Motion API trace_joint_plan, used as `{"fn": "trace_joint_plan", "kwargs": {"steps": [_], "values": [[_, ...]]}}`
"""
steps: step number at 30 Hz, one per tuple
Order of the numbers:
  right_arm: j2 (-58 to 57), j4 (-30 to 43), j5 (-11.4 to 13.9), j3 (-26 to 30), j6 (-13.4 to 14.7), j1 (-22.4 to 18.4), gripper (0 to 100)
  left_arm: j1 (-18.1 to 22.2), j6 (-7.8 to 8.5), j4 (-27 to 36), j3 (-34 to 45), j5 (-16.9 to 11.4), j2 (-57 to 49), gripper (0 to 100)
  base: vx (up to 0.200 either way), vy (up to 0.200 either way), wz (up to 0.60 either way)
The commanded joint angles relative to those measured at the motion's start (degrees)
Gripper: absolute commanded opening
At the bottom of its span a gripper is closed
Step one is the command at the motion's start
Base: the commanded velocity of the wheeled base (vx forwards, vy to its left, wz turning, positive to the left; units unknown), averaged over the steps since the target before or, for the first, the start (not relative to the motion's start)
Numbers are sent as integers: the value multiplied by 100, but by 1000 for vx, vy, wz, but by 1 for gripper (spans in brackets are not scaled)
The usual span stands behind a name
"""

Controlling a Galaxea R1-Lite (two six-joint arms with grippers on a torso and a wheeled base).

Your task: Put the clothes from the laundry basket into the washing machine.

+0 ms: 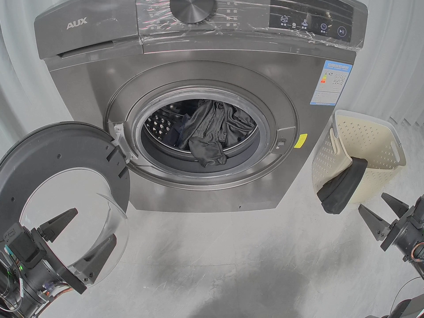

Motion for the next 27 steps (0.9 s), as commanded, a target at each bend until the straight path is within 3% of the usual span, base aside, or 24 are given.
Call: {"fn": "trace_joint_plan", "kwargs": {"steps": [1, 10, 27], "values": [[149, -2, 1, 101, 8, -252, 100, 3, -3, 0, -71, -2, 158, 100, 0, -200, 0], [553, -10, 44, 84, 8, -701, 100, 3, -12, -17, -71, -2, 413, 100, 0, -200, 0], [2100, -107, 159, -347, 43, -771, 100, 135, -56, -9, -71, -10, 448, 100, 0, -200, 0]]}}
